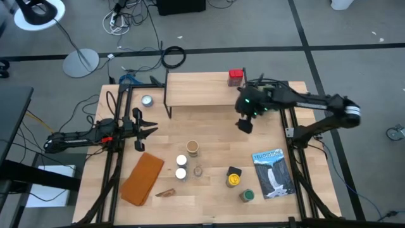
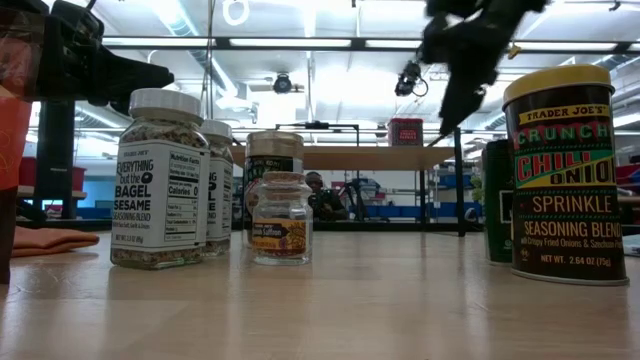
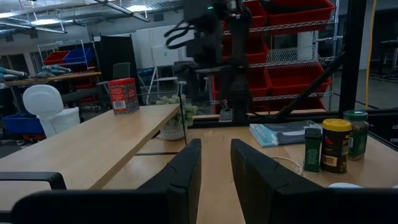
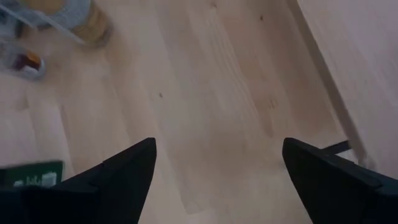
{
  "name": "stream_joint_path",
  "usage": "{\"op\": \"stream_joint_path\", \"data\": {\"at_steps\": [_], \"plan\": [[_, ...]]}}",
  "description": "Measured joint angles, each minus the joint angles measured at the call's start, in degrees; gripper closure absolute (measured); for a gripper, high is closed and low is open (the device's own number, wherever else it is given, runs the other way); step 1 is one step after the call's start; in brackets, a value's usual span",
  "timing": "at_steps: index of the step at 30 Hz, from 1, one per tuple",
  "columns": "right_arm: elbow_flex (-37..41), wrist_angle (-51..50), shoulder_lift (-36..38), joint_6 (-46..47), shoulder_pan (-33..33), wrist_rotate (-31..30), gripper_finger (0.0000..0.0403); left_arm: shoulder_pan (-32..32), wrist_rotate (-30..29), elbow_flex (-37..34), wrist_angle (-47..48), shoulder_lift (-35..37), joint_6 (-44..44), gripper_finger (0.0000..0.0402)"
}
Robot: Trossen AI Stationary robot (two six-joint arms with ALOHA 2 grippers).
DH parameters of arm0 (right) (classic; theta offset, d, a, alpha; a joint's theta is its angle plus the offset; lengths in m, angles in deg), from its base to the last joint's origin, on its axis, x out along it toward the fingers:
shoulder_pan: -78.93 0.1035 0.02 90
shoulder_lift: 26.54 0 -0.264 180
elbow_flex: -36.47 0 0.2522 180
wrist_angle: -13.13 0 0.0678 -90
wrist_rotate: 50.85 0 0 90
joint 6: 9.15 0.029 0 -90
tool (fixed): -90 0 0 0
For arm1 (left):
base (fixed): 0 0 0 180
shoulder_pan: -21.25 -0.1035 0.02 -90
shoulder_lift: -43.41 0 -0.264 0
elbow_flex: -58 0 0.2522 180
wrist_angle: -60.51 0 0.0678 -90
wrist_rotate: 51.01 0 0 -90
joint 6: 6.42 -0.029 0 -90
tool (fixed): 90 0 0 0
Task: Shelf spices
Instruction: Put the green seasoning can on the shelf
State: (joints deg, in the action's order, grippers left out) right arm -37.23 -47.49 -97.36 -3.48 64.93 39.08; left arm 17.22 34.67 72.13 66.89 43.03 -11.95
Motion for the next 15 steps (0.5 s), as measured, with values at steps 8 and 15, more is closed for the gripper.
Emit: {"op": "stream_joint_path", "data": {"at_steps": [8, 15], "plan": [[12.13, 1.75, 16.01, 9.77, 15.77, -13.99, 0.0058, 0.0, 0.0, -0.01, 0.0, -0.02, 0.0, 0.031], [19.77, 2.92, 22.78, 22.54, 27.07, -13.38, 0.0058, 0.02, -0.01, -0.01, 0.0, -0.02, -0.01, 0.031]]}}
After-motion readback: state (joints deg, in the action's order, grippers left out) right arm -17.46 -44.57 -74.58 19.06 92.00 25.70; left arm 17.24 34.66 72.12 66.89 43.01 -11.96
